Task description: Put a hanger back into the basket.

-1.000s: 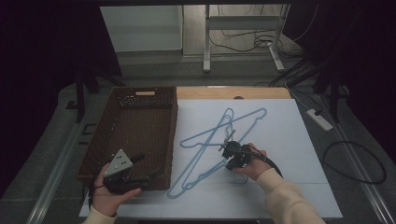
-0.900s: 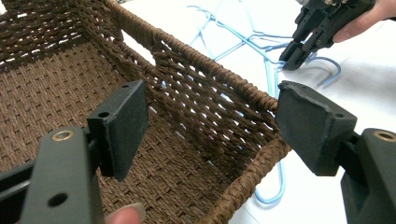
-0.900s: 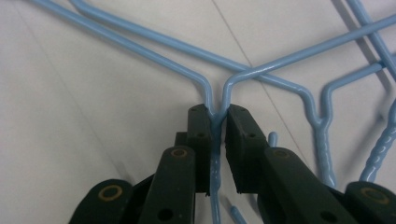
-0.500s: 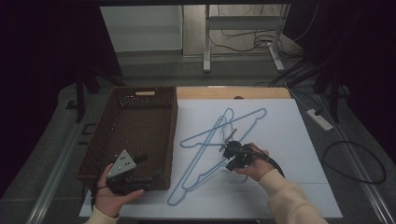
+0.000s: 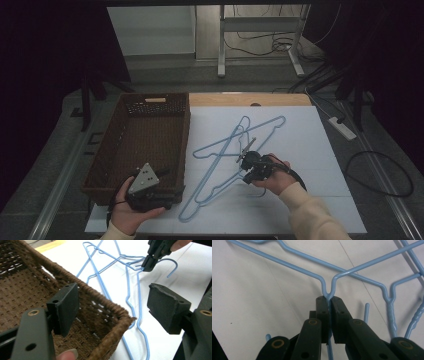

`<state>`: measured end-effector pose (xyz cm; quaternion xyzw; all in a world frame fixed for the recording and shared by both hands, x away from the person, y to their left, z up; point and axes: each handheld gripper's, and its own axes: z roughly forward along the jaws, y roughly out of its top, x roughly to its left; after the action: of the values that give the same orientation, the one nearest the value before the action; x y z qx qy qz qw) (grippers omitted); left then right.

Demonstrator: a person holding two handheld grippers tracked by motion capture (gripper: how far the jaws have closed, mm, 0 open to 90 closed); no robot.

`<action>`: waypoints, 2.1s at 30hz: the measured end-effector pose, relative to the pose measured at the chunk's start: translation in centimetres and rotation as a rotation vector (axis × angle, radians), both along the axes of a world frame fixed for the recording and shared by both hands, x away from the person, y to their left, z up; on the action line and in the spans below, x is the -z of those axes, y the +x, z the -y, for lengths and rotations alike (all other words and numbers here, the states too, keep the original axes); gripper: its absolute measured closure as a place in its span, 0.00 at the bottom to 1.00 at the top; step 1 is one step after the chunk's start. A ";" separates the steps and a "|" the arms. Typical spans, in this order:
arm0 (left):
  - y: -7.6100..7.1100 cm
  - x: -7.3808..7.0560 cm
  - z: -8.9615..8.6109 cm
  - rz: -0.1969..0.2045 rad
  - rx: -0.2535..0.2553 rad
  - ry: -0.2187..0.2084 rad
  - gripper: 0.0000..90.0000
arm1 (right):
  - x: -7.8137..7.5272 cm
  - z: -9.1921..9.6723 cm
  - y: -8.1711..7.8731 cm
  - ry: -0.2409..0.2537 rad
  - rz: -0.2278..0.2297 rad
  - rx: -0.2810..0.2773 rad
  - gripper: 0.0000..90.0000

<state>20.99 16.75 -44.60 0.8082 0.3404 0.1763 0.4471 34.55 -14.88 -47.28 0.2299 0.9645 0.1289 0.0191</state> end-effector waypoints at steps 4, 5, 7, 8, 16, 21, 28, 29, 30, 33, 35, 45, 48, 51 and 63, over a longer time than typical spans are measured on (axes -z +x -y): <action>0.3 0.1 1.0 -0.010 0.021 0.008 0.29 | 0.0 0.0 -0.1 0.005 0.000 -0.005 0.95; 0.3 0.1 1.0 -0.010 0.021 0.008 0.29 | 0.0 0.0 -0.1 0.005 0.000 -0.005 0.95; 0.4 0.1 1.5 -0.013 0.032 0.014 0.29 | 0.0 0.0 -0.1 0.004 0.003 -0.007 0.95; 0.4 0.1 1.8 -0.015 0.040 0.019 0.29 | -0.1 0.0 -0.1 0.010 0.002 -0.005 0.95; 0.8 0.1 3.7 -0.033 0.061 0.038 0.30 | -0.2 0.3 -0.2 0.017 0.003 0.001 0.95; 0.7 0.3 4.8 -0.046 0.089 0.052 0.30 | -0.3 0.2 -0.3 0.020 0.003 -0.003 0.95; 1.1 1.1 7.1 -0.091 0.132 0.100 0.29 | -0.2 0.2 -0.2 0.022 0.005 -0.006 0.95; 1.1 1.2 7.3 -0.091 0.132 0.108 0.29 | -0.2 0.2 -0.2 0.021 0.005 -0.006 0.95; 1.2 1.4 7.7 -0.087 0.132 0.122 0.29 | -0.2 0.2 -0.2 0.021 0.006 -0.005 0.95; 1.3 1.5 8.5 -0.092 0.136 0.133 0.29 | -0.2 0.2 -0.3 0.017 0.004 -0.006 0.95; 1.3 1.7 9.0 -0.098 0.143 0.141 0.29 | -0.2 0.2 -0.4 0.018 0.003 -0.006 0.95; 1.5 2.4 11.1 -0.120 0.191 0.164 0.29 | -0.4 0.3 -0.6 0.019 -0.002 -0.008 0.95; 1.6 2.9 11.8 -0.133 0.207 0.179 0.28 | -0.5 0.4 -0.8 0.019 -0.003 -0.011 0.95; 1.8 3.4 12.5 -0.143 0.207 0.194 0.28 | -0.6 0.4 -0.9 0.023 -0.006 -0.011 0.95; 3.6 5.6 14.1 -0.194 0.180 0.232 0.32 | -0.8 0.7 -1.2 0.019 -0.006 -0.013 0.95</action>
<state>24.61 2.66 -50.20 0.8947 0.2857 0.0947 0.3299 33.39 -15.58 -46.50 0.2243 0.9647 0.1376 0.0133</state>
